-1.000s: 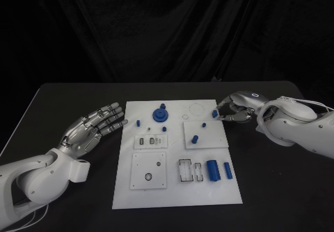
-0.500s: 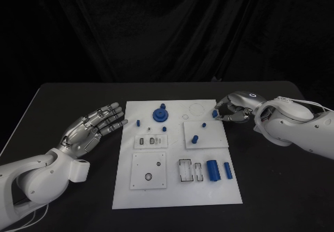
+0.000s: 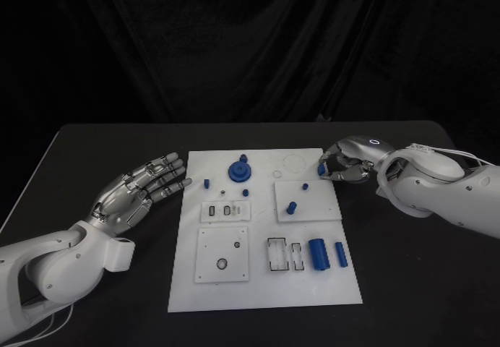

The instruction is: Assemble the parts on the task board

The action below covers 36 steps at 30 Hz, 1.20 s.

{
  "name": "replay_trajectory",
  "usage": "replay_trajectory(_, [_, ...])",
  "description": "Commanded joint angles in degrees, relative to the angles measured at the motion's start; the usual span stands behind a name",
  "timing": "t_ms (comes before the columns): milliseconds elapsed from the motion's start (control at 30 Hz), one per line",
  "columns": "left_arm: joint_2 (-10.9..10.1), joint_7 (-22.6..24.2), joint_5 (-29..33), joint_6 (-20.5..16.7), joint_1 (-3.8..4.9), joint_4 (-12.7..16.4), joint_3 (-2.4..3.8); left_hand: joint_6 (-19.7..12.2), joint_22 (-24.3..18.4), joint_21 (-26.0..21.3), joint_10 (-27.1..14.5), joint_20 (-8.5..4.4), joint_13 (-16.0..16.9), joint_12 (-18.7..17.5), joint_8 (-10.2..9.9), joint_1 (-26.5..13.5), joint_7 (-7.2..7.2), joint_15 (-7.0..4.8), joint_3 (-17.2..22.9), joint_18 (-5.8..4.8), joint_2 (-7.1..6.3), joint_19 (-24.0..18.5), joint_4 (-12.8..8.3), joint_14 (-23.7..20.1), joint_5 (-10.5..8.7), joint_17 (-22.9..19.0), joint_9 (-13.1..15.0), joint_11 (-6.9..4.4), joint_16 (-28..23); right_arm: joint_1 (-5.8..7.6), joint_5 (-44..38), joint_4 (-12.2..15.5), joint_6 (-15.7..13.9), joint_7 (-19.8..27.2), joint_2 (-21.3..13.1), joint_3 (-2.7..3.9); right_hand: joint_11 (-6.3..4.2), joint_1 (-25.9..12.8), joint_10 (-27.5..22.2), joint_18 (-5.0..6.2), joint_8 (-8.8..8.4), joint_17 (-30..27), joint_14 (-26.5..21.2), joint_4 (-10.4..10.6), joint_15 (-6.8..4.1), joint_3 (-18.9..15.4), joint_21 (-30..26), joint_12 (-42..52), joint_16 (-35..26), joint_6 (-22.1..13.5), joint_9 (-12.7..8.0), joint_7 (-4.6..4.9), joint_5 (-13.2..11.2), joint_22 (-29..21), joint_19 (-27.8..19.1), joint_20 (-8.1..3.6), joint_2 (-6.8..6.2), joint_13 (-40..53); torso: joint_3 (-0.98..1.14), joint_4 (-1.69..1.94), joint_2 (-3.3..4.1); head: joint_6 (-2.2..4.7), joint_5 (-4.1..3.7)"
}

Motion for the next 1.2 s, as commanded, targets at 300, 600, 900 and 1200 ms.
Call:
replay_trajectory(300, [0.2, 10.7, 0.0, 1.1, -0.07, -0.1, 0.03, -0.3, -0.1, 0.1, -0.2, 0.25, 0.0, 0.0, 0.0, -0.8, 0.34, 0.48, 0.4, -0.45, 0.11, 0.0, -0.1, 0.0, -0.36, 0.0, -0.1, 0.39, 0.3, -0.19, -0.4, -0.2, -0.8, -0.4, 0.5, 0.03, -0.12, 1.3, 6.0, -0.45, 1.42, 15.1, 5.9, -0.2, -0.29, -0.4, 0.4, 0.2, 0.1, 3.0, 1.2, -0.19, 1.9, 15.1, 5.9, -0.22, 0.27, 15.1, -0.01, 0.06, 0.02, -0.02, -0.07])
replay_trajectory(600, [0.2, 10.6, 0.0, 1.1, -0.08, -0.2, 0.03, -0.3, -0.1, 0.1, -0.2, 0.25, 0.0, 0.0, 0.0, -0.8, 0.34, 0.48, 0.4, -0.45, 0.11, 0.0, -0.1, 0.0, -0.36, 0.0, -0.1, 0.39, 0.3, -0.23, -0.4, -0.5, -1.3, -0.1, 1.0, 0.04, -0.29, 1.7, 6.0, -0.45, 2.68, 15.1, 5.9, -0.4, -0.43, -0.5, 0.4, 0.2, 0.1, 5.0, 2.5, -0.52, 3.7, 15.1, 5.9, -0.35, 0.57, 15.1, -0.04, 0.0, 0.0, -0.26, 0.05])
replay_trajectory(900, [0.3, 10.4, 0.0, 1.2, -0.1, -0.3, 0.03, -0.3, -0.1, 0.1, -0.2, 0.26, 0.0, 0.0, -0.1, -0.8, 0.38, 0.51, 0.4, -0.47, 0.11, 0.0, -0.1, 0.0, -0.38, 0.0, -0.1, 0.42, 0.3, -0.25, -0.4, -1.1, -1.3, -0.1, 1.6, 0.04, -0.29, 1.8, 6.0, -0.45, 3.08, 15.1, 5.9, -0.5, -0.48, -0.4, 0.4, 0.2, 0.1, 5.1, 3.1, -0.56, 5.4, 15.1, 5.9, -0.41, 0.94, 15.1, -0.01, 0.06, 0.02, -0.39, 0.1])
replay_trajectory(1200, [0.2, 10.3, 0.0, 1.3, -0.11, -0.4, 0.03, -0.4, -0.1, 0.0, -0.3, 0.27, 0.0, 0.0, -0.1, -0.9, 0.41, 0.53, 0.5, -0.49, 0.11, -0.1, -0.1, 0.0, -0.4, 0.0, -0.1, 0.44, 0.3, -0.26, -0.4, -0.8, -3.0, 0.0, 1.4, 0.05, -0.29, 2.6, 6.0, -0.45, 5.64, 15.1, 5.9, -1.5, -0.49, 0.2, 0.4, 0.2, 0.1, 7.6, 5.6, -1.19, 11.0, 15.1, 5.9, -0.46, 1.88, 15.1, -0.02, -0.06, 0.01, -0.53, 0.44])
